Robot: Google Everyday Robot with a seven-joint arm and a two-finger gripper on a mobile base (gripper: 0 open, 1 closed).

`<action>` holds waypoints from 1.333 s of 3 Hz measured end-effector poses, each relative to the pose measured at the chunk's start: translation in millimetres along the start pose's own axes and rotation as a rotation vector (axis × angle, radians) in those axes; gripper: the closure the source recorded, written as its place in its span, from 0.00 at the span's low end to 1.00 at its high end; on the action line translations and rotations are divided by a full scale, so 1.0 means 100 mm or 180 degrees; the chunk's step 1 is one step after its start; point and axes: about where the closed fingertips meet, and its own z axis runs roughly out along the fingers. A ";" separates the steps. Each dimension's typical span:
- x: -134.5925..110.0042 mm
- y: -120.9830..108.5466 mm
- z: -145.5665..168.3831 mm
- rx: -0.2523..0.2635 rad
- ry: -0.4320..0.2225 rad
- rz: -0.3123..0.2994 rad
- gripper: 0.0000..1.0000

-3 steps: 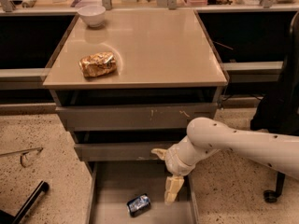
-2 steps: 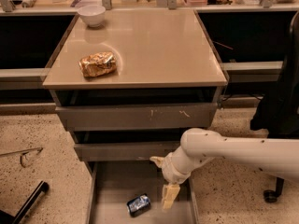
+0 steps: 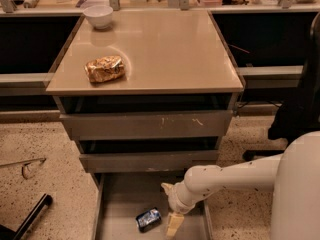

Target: Pick pepsi can from bottom drawer and place on counter

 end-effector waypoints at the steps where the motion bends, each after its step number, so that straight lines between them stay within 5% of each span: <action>1: 0.00 0.00 0.00 0.0000 0.0000 0.0000 0.00; 2: 0.04 -0.08 0.25 -0.0004 -0.0152 -0.0048 0.00; 3: 0.11 -0.22 0.86 -0.0079 -0.0430 -0.0131 0.00; 4: 0.11 -0.22 0.86 -0.0080 -0.0430 -0.0131 0.00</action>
Offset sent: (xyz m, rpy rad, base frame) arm 0.0284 0.0274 -0.0771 0.1592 -0.0158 0.0409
